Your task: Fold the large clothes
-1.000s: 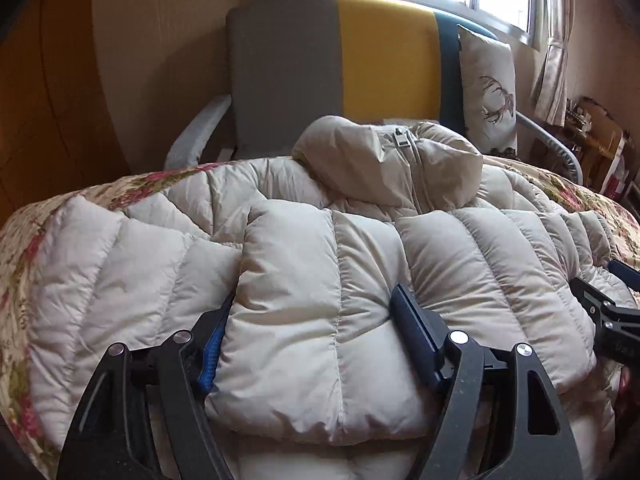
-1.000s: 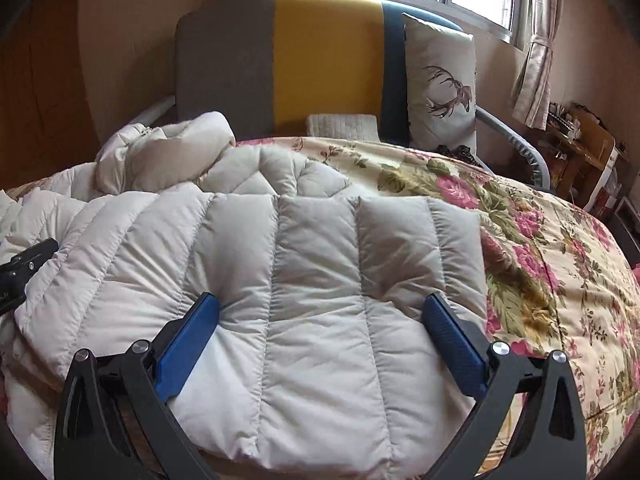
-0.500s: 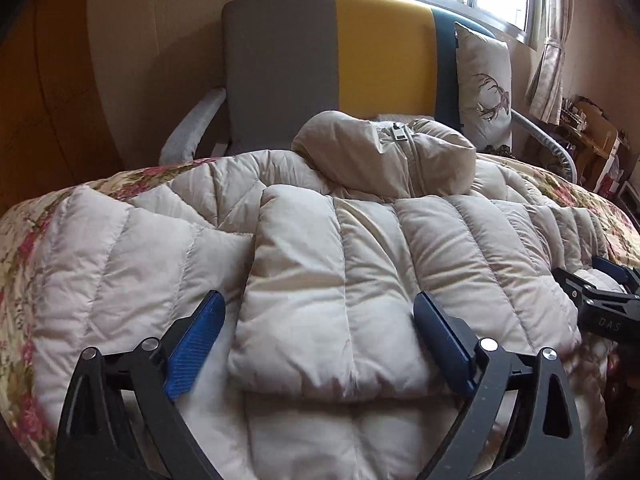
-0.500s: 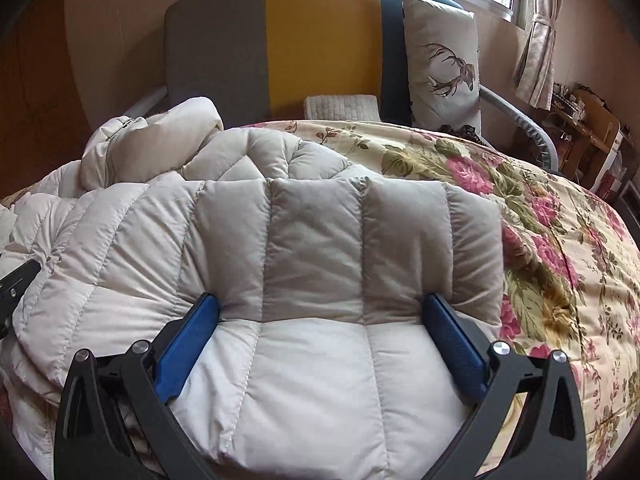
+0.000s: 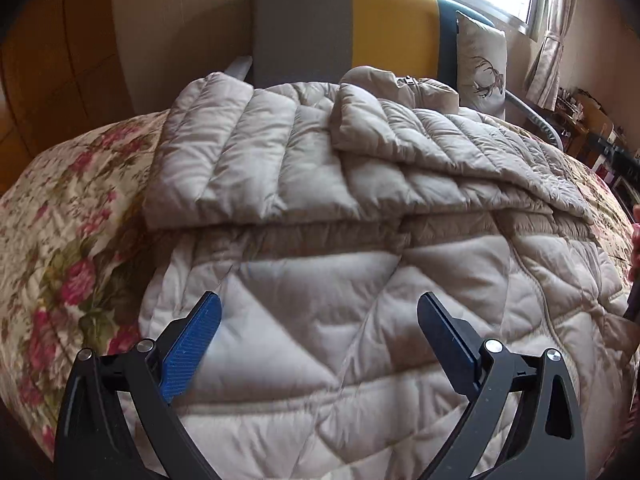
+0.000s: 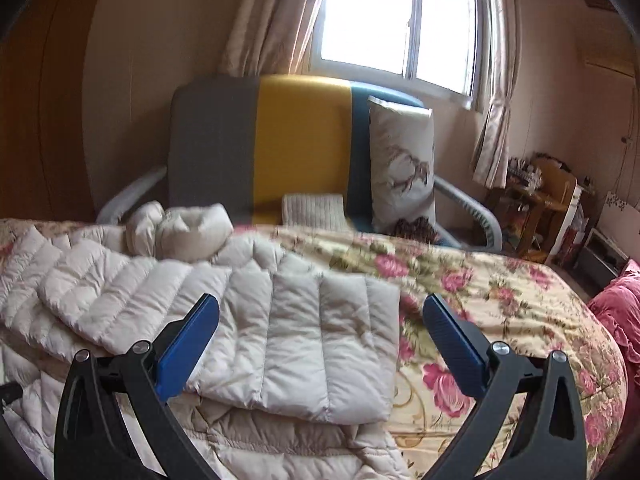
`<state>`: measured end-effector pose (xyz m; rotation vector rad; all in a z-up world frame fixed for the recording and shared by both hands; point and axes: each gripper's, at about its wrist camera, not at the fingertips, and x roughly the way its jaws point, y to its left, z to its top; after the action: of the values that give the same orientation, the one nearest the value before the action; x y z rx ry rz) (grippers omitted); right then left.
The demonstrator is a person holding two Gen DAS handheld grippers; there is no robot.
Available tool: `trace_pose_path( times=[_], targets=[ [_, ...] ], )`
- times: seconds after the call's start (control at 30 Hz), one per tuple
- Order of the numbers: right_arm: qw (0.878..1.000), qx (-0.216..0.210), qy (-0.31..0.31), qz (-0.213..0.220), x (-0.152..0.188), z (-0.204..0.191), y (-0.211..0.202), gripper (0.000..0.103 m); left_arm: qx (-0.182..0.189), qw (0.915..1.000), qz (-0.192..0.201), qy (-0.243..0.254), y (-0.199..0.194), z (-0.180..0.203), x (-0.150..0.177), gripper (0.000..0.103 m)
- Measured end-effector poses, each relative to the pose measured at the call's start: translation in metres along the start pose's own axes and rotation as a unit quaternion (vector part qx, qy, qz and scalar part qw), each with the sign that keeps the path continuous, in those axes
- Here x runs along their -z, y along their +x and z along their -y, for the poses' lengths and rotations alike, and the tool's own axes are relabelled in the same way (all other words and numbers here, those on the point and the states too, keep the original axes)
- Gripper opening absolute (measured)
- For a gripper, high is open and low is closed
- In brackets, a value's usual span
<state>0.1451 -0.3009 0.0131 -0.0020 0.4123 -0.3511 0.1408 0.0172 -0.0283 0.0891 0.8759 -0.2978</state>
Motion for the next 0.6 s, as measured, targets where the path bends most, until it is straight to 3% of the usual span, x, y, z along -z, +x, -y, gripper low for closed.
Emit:
trace_pose_path(
  times=[0.13, 0.37, 0.43, 0.53, 0.6],
  targets=[
    [0.996, 0.012, 0.026, 0.083, -0.020, 0.013, -0.035, 0.101, -0.022, 0.9996, 0.010, 0.012, -0.017, -0.008, 0.025, 0.097],
    [0.984, -0.008, 0.098, 0.149, -0.025, 0.058, -0.080, 0.101, -0.030, 0.9987, 0.027, 0.032, -0.035, -0.019, 0.056, 0.097],
    [0.985, -0.019, 0.101, 0.136, -0.023, 0.068, -0.087, 0.101, -0.037, 0.9981, 0.036, 0.034, -0.040, -0.020, 0.062, 0.097],
    [0.995, -0.049, 0.067, 0.064, -0.013, 0.074, -0.088, 0.101, -0.046, 0.9976, 0.049, 0.019, -0.049, -0.029, 0.068, 0.097],
    [0.997, -0.061, 0.046, 0.013, 0.003, 0.075, -0.085, 0.101, -0.036, 0.9979, 0.050, -0.019, -0.054, -0.043, 0.073, 0.097]
  ],
)
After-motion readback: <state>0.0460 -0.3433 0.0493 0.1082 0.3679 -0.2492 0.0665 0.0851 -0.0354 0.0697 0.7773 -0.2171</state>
